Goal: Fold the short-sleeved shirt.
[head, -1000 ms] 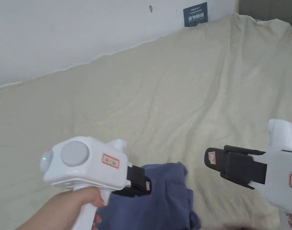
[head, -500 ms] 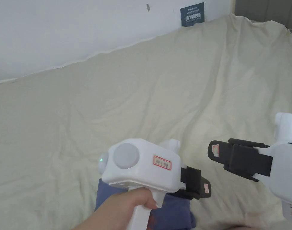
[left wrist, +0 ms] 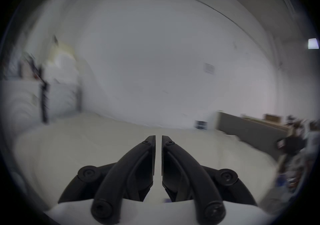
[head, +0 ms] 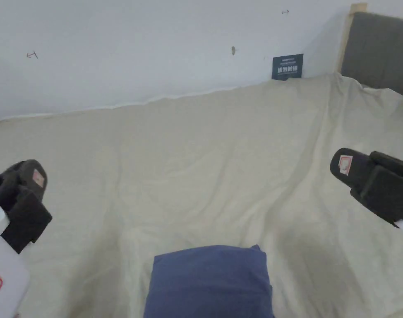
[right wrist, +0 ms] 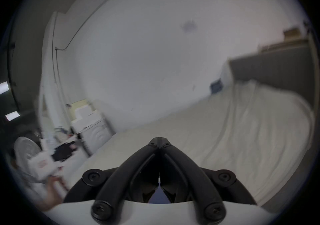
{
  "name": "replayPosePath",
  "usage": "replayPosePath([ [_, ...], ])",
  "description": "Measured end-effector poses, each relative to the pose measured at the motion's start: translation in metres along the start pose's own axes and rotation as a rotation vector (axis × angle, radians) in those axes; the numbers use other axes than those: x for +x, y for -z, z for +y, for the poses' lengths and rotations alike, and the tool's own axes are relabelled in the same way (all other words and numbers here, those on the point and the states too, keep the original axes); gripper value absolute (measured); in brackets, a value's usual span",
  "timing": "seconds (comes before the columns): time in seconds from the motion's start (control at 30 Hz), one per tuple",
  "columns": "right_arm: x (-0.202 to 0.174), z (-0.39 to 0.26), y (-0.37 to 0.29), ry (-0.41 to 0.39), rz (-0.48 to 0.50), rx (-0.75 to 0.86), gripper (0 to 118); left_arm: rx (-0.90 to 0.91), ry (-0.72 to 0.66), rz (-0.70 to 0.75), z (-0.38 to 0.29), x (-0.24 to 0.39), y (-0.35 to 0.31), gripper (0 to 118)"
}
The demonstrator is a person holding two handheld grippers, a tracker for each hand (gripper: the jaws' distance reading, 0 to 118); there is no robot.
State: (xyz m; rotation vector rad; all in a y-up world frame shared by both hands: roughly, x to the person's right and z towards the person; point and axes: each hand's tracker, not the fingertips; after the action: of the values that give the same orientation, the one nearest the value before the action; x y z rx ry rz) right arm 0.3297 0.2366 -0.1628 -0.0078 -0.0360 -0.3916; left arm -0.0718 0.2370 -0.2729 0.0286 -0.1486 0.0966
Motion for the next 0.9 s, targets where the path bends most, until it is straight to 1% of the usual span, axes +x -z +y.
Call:
replayPosePath([
  [0.03,-0.007,-0.005,-0.004,-0.066,-0.049,0.076,0,0.0,0.02,0.066,-0.002,-0.003,-0.004,9],
  [0.1,-0.016,-0.014,0.001,-0.176,-0.095,0.102,0,-0.028,0.02,0.084,-0.014,-0.011,-0.003,9],
  [0.13,-0.019,-0.021,0.004,-0.215,-0.132,0.093,0,-0.038,0.011,0.072,-0.024,-0.016,-0.002,9],
  [0.2,-0.013,-0.043,0.008,-0.238,-0.166,0.126,0,-0.017,0.065,0.097,-0.051,-0.021,-0.002,9],
  [0.23,-0.011,-0.059,0.009,-0.266,-0.216,0.176,0,0.008,0.095,0.091,-0.068,-0.024,0.0,9],
  [0.27,-0.011,-0.074,0.012,-0.326,-0.298,0.19,0,-0.049,0.117,0.1,-0.081,-0.025,0.005,9],
  [0.3,-0.011,-0.084,0.017,-0.368,-0.365,0.14,0,-0.149,0.086,0.1,-0.088,-0.025,0.009,9],
  [0.33,-0.007,-0.091,0.02,-0.339,-0.376,0.074,0,-0.205,0.039,0.093,-0.093,-0.025,0.01,8],
  [0.37,-0.003,-0.095,0.019,-0.278,-0.341,0.038,0,-0.2,0.0,0.08,-0.097,-0.026,0.005,8],
  [0.4,-0.001,-0.098,0.015,-0.234,-0.318,0.043,0,-0.167,0.003,0.07,-0.099,-0.026,-0.001,8],
  [0.43,-0.002,-0.101,0.013,-0.256,-0.331,0.062,0,-0.136,0.045,0.076,-0.1,-0.022,-0.004,8],
  [0.47,-0.004,-0.1,0.011,-0.3,-0.354,0.082,0,-0.115,0.11,0.083,-0.099,-0.018,-0.005,8],
  [0.5,-0.005,-0.099,0.011,-0.336,-0.352,0.088,0,-0.113,0.149,0.076,-0.097,-0.016,-0.007,8],
  [0.57,-0.008,-0.096,0.011,-0.333,-0.319,0.086,0,-0.108,0.164,0.064,-0.094,-0.012,-0.007,8],
  [0.7,-0.016,-0.09,0.008,-0.34,-0.299,0.109,0,-0.048,0.17,0.087,-0.088,-0.006,-0.014,8],
  [0.83,-0.018,-0.086,0.007,-0.327,-0.285,0.109,0,-0.043,0.218,0.101,-0.085,-0.001,-0.014,8],
  [0.9,-0.017,-0.081,0.005,-0.305,-0.28,0.11,0,-0.038,0.239,0.102,-0.083,0.0,-0.016,8],
])
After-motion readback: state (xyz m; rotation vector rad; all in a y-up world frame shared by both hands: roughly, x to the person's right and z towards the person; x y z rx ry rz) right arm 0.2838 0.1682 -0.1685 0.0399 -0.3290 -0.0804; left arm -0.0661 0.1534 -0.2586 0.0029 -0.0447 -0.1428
